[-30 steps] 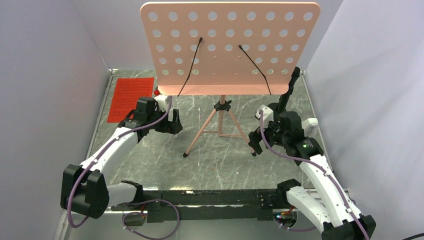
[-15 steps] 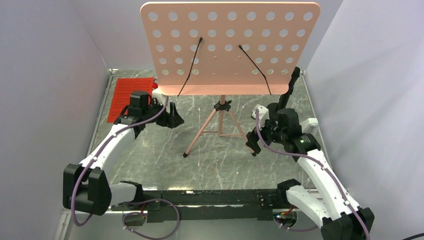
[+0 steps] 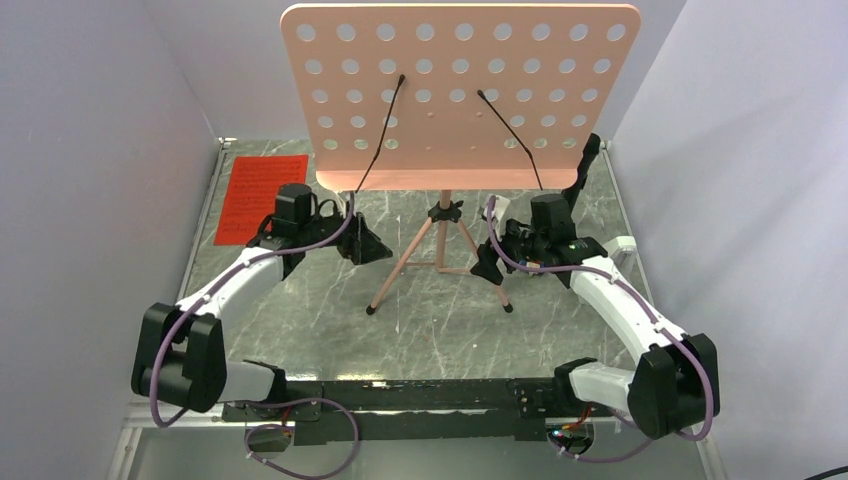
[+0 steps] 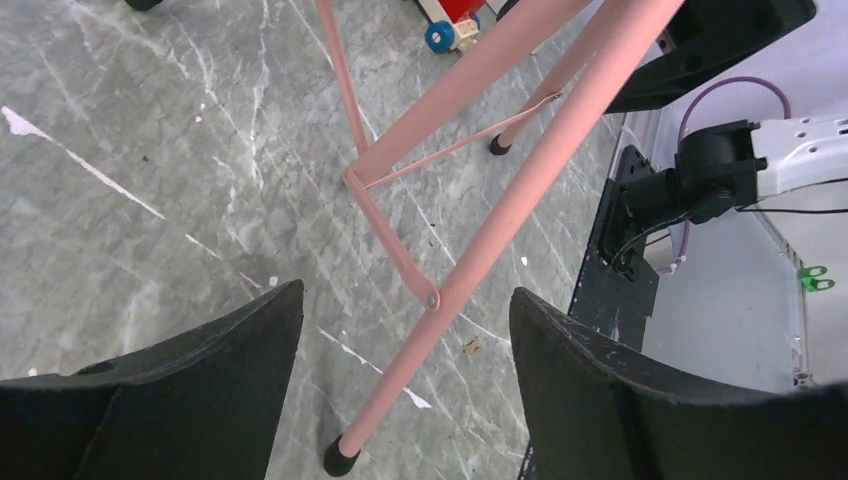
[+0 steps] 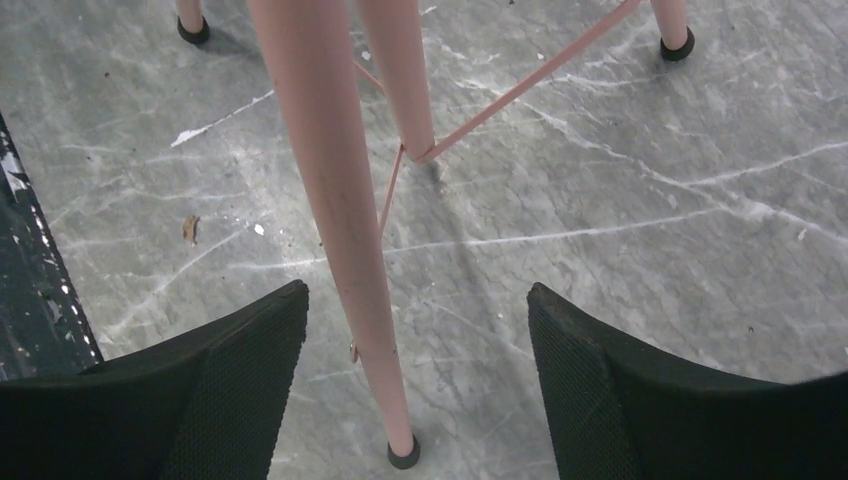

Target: Pack up the instrument practice props

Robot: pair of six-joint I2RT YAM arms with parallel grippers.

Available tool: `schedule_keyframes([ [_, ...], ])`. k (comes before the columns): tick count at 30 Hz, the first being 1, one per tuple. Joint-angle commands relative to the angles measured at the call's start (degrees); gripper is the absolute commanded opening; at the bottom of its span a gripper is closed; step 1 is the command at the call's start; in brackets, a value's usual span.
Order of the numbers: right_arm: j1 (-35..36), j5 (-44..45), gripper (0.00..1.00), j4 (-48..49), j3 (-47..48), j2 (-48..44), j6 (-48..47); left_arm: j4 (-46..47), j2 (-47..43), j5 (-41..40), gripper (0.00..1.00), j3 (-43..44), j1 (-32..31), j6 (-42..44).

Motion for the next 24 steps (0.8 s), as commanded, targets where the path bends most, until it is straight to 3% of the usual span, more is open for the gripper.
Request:
schedule_keyframes([
  [1,0.9,-3.9,0.78,5.6,1.9,0.7,1.6,7.1,2.9,-1.1,0.82,1.2,-3.3,-1.4],
  [4,1.2,-4.5,0.72,6.2,1.8,1.1,2.8,5.0,5.0,-2.7,0.85,3.9,-7.0,3.0],
  [7,1.6,-5.9,0.66,6.5,1.7,1.6,3.4,4.6,7.7,-4.8,0.8,6.1,-8.5,4.6],
  [16,6.5,-7.2,0.55,4.2,1.3,1.1,-1.3,3.3,12.2,-18.5,0.73,11.4,-7.0,9.3],
  [24,13.5,-6.8,0.52,2.5,-0.1,0.3,-6.6,-3.2,14.0,-22.9,0.71,16.1,-4.8,21.2],
])
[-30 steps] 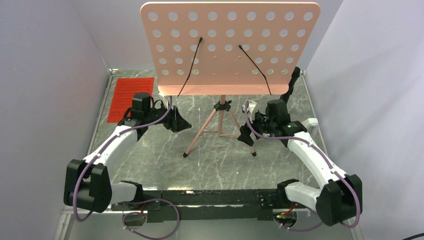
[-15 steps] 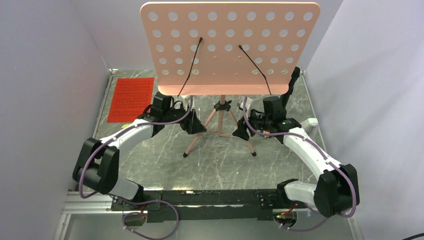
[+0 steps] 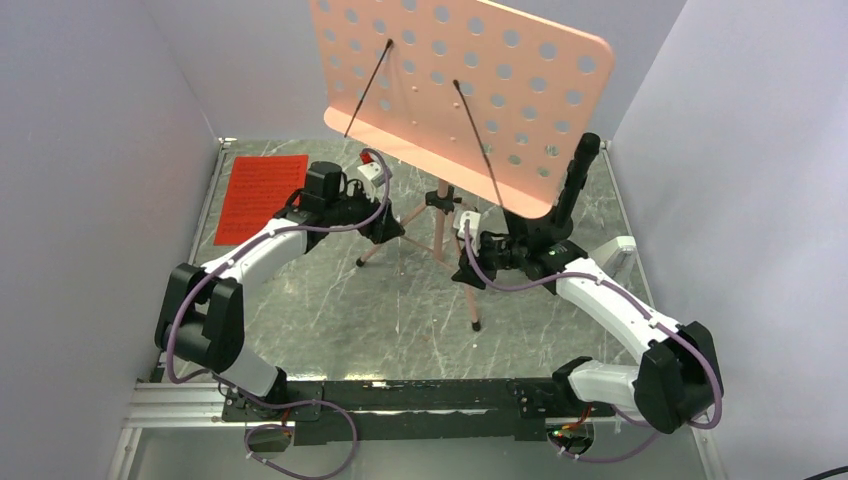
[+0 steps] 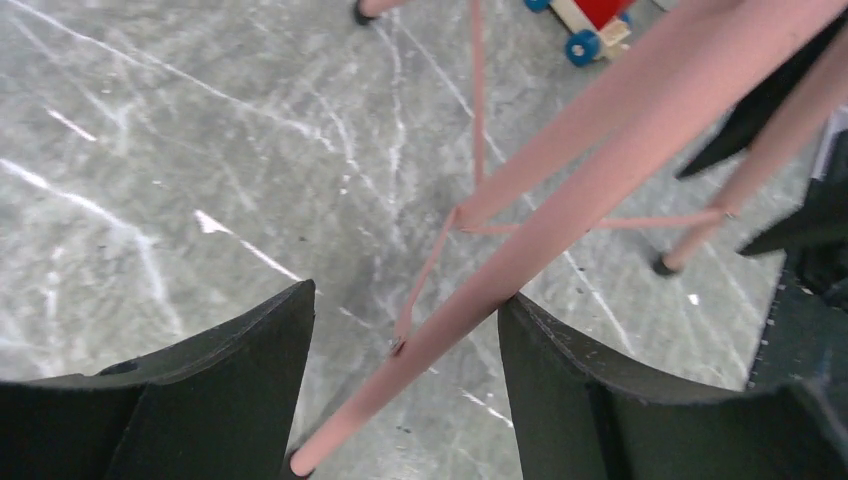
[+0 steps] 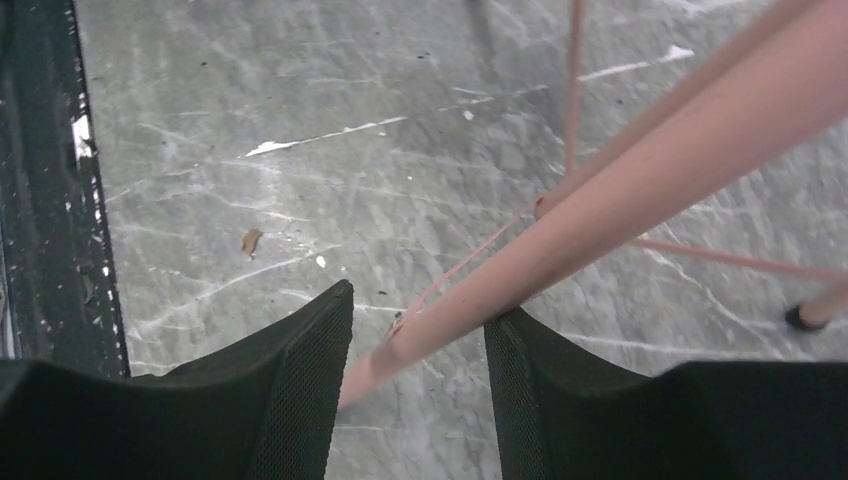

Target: Pack up the instrument practice props

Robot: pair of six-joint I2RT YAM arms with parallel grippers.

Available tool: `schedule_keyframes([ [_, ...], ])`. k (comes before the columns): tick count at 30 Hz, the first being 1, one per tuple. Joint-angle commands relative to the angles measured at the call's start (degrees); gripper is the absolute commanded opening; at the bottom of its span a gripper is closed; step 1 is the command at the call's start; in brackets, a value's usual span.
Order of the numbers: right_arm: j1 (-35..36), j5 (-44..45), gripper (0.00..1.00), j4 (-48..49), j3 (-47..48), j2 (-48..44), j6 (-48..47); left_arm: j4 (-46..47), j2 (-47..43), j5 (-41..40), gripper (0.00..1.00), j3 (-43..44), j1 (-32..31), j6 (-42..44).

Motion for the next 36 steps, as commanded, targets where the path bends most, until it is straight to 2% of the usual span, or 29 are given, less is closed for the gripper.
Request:
schedule_keyframes([
  [1,4.0,-5.0,0.52,-1.1,-0.1,-1.5,-3.6,-1.4,1.4,-9.3,0.71,3.1,2.2,8.5],
  [6,4.3,-6.5,0.53,-1.6,1.3,0.0,-4.9,-0.8,1.6,-14.2,0.71,3.1,3.7,9.0],
  [11,3.6,-5.0,0.59,-2.2,1.9,-0.9,-1.2,-1.9,1.3,-11.5,0.73,3.3,3.8,8.9],
  [14,0.1,-6.7,0.61,-4.9,3.1,-2.9,1.8,-2.9,-0.1,-10.2,0.75,2.2,3.8,8.9],
  [18,-8.2,-11.4,0.61,-7.2,6.2,-3.8,9.7,-6.1,-2.9,-8.3,0.77,1.1,3.9,10.5],
  [25,-14.2,-17.2,0.61,-7.3,11.1,-3.1,15.6,-12.6,-6.1,-4.2,0.78,1.0,4.2,13.4],
  [28,-15.5,-18.7,0.61,-5.4,10.6,-2.3,18.1,-12.9,-6.8,-2.9,0.78,0.7,4.1,13.0],
  [36,-18.7,-16.4,0.61,-0.4,3.1,-5.3,20.0,-14.5,-6.7,-2.7,0.76,1.7,1.7,13.4],
])
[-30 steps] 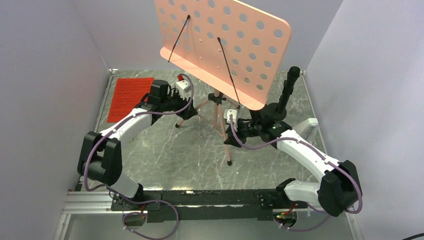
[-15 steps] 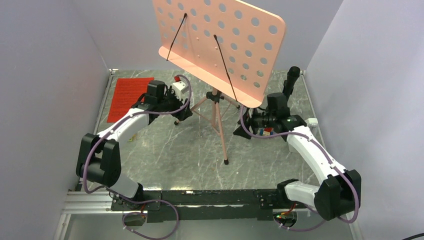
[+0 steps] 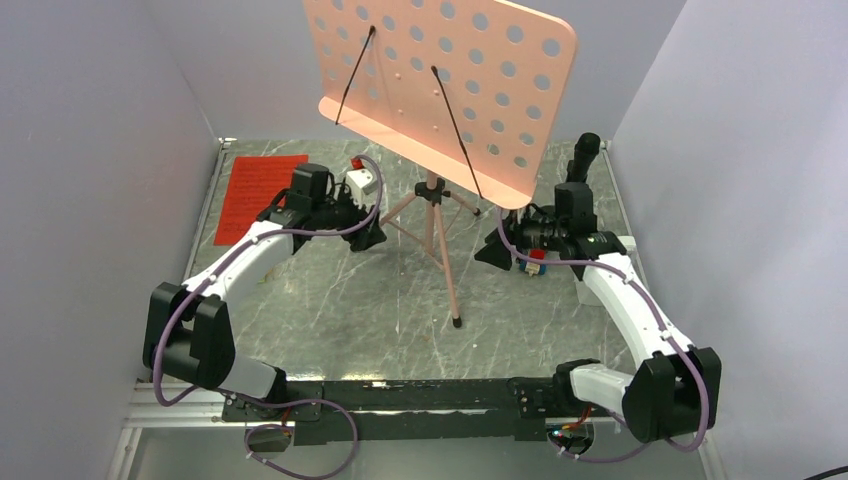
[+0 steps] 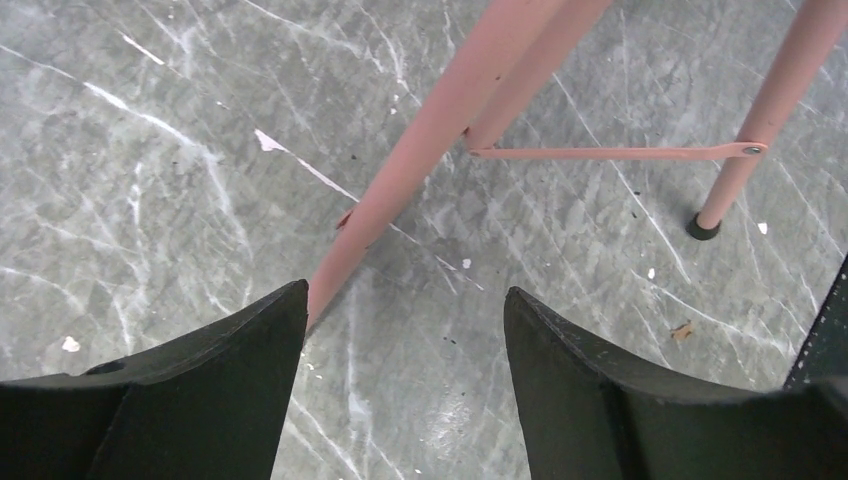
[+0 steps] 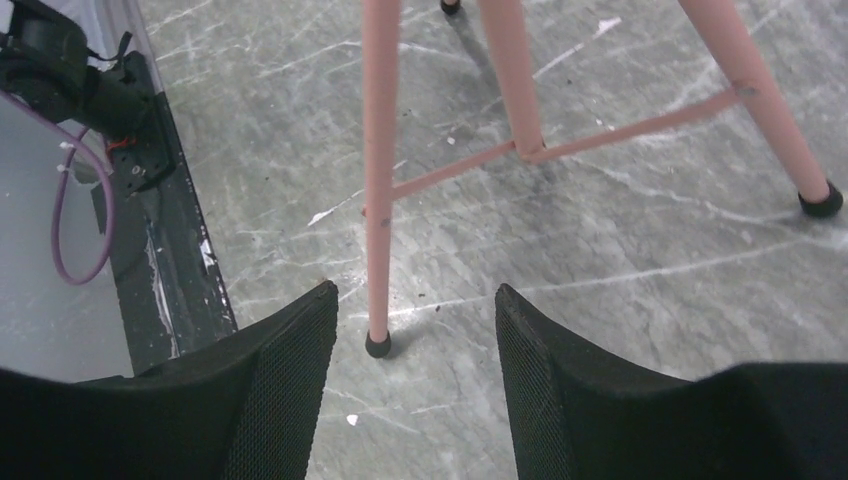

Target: Pack up the instrument practice props

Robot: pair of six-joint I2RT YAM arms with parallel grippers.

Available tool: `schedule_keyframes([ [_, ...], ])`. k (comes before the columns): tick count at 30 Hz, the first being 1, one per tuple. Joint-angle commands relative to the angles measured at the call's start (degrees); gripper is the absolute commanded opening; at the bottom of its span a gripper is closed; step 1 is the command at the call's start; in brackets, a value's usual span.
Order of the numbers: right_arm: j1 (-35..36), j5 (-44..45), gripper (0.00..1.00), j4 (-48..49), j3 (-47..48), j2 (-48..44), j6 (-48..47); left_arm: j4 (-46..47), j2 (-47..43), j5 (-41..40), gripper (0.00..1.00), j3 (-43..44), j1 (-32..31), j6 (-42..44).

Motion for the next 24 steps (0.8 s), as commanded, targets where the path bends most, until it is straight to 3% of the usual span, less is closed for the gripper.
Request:
schedule_keyframes([
  [1,-2.7,-1.5,0.62,4.1,-3.1,-3.6,2.9,-1.6,-1.2,2.0,0.76,1.0,-1.8,1.8],
  [7,-3.1,6.0,0.69,3.3,-9.1,-11.2,-2.9,1.8,0.5,0.4,0.74,0.5,-2.7,0.5],
  [10,-6.9,3.1,0.66,2.6,-8.8,-10.5,0.4,2.8,1.5,-1.5,0.73,1.1,-2.8,0.9],
  [16,-12.0,-10.0,0.6,13.5,-7.5,-3.1,22.1,0.7,3.8,-1.8,0.71,3.7,-2.4,3.7],
  [20,-12.1,-11.2,0.58,29.3,-7.4,0.6,40.0,-1.4,4.2,-1.4,0.71,4.7,-2.4,4.7],
  [24,-12.0,-10.6,0.61,35.6,-4.6,3.6,47.8,-1.9,3.9,-1.3,0.71,4.6,-2.5,6.0],
])
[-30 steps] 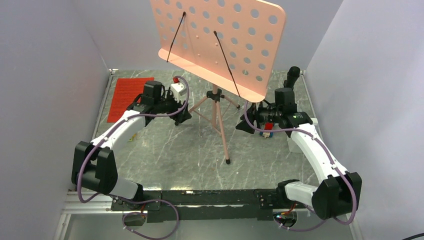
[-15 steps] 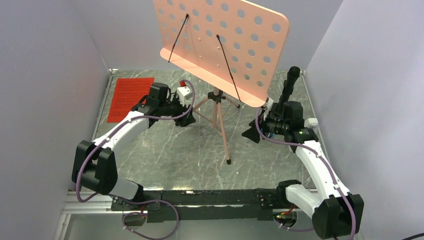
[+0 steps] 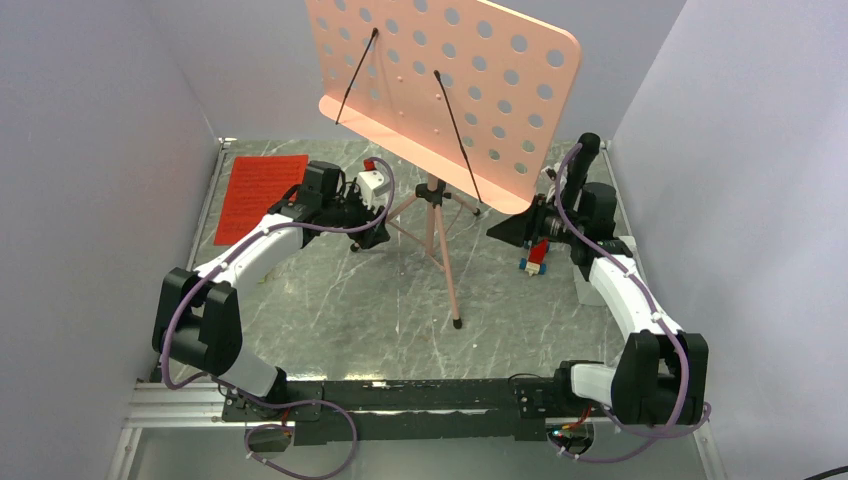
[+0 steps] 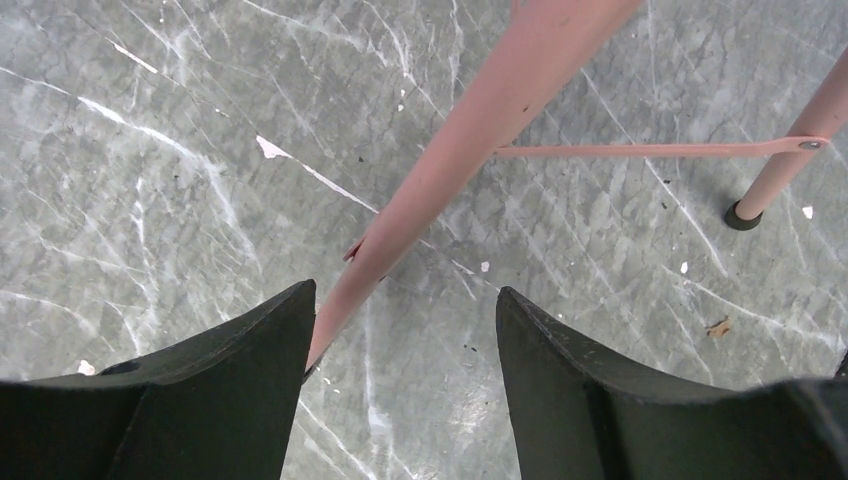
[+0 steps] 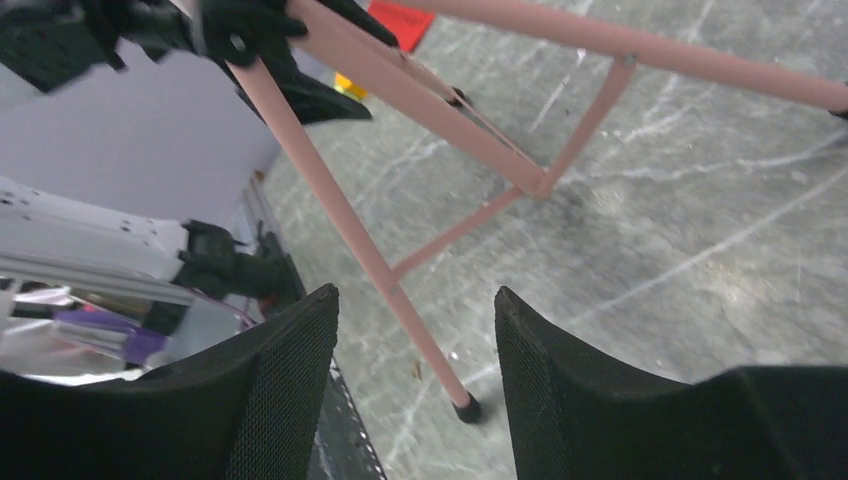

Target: Pack up the instrument practice props

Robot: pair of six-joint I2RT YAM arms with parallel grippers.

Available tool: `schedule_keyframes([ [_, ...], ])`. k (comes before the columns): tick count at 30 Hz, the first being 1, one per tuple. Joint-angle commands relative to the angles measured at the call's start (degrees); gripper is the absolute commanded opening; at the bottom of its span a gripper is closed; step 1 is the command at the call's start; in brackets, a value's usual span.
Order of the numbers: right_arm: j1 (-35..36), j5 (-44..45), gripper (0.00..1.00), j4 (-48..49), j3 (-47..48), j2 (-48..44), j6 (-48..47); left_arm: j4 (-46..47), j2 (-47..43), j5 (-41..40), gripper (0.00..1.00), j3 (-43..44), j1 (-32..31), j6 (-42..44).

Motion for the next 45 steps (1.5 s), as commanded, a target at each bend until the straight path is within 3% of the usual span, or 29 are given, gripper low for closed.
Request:
schedule_keyframes([
  [1,0.5,-3.4,0.61,16.1,4.9,2.1,15.7,0.0,-0.3,0.6,0.71,1.9,0.0,3.2],
  [7,8.0,-1.6,0.51,8.6,14.9,5.8,-0.8,1.2,2.3,-0.3,0.69,3.7,-0.6,3.1],
  [10,9.8,-0.5,0.47,5.2,17.4,7.0,-15.0,-0.1,3.4,-1.1,0.67,5.3,-0.6,3.7],
  [15,10.5,-0.3,0.43,8.2,16.3,6.8,-38.8,-5.0,4.1,-2.4,0.67,7.2,-1.7,10.0],
  [18,11.6,-0.1,0.4,10.4,15.1,6.1,-48.4,-6.6,4.5,-2.7,0.66,8.0,-2.6,12.9],
  [21,12.1,-1.0,0.36,15.1,12.9,6.1,-51.9,-8.0,6.1,-3.6,0.63,9.9,-3.2,13.6],
  [27,15.4,-3.0,0.39,17.3,9.5,4.8,-59.6,-8.1,8.2,-5.7,0.59,11.6,-3.7,14.2],
  [31,16.6,-1.5,0.38,20.1,9.1,5.3,-55.6,-7.9,8.9,-6.2,0.57,12.0,-3.8,14.9],
  [36,18.4,4.1,0.37,30.7,6.3,6.2,-49.9,-7.3,9.0,-7.8,0.56,12.0,-3.8,16.3],
  [45,20.9,3.8,0.32,32.2,7.2,9.0,-53.6,-8.4,9.1,-9.1,0.57,12.2,-3.8,20.3],
])
